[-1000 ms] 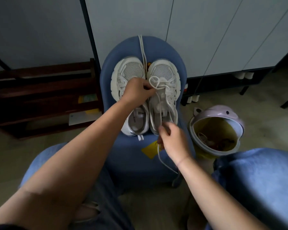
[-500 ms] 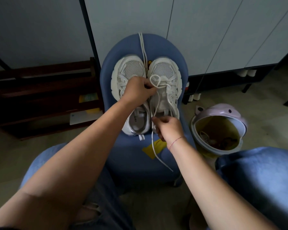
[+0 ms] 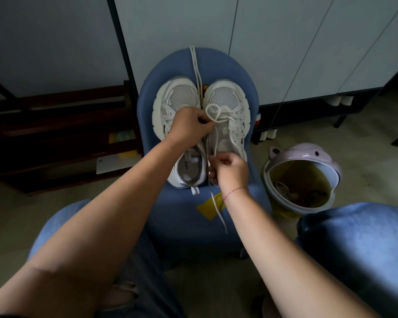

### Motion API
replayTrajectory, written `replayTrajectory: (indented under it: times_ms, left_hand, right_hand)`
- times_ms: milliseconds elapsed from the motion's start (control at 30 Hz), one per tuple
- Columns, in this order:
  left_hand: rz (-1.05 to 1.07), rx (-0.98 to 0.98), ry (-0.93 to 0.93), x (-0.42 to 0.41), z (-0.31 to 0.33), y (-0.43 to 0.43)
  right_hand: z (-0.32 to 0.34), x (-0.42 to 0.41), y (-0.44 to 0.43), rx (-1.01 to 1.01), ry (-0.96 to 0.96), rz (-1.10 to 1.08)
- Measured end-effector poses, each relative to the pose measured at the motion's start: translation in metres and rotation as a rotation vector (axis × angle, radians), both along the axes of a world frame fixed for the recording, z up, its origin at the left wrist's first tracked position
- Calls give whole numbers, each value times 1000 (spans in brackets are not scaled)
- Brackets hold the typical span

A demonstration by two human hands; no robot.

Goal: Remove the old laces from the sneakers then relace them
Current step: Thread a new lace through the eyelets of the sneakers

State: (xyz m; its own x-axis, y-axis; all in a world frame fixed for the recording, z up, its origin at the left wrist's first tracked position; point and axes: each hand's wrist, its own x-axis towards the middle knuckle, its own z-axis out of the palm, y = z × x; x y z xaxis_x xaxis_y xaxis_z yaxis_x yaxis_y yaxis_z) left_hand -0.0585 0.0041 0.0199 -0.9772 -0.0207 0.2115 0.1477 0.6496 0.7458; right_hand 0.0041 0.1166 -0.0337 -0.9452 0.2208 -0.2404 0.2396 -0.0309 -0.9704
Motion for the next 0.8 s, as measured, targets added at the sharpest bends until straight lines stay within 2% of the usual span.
replayTrajectory:
  times_ms: [167,333,533,800]
  left_hand:
    - [3,18,-1,-1,-1,0]
    - [1,54,-13,0,0,0]
    - [7,70,-20,0,0,1]
    - [-5,74,33,1,-4,4]
  right_hand:
    - [1,23,11,196,61,195]
    - [-4,69,33,412,-51,479]
    - [-1,107,51,279,-127,572]
    - [9,112,55,347,-87,624]
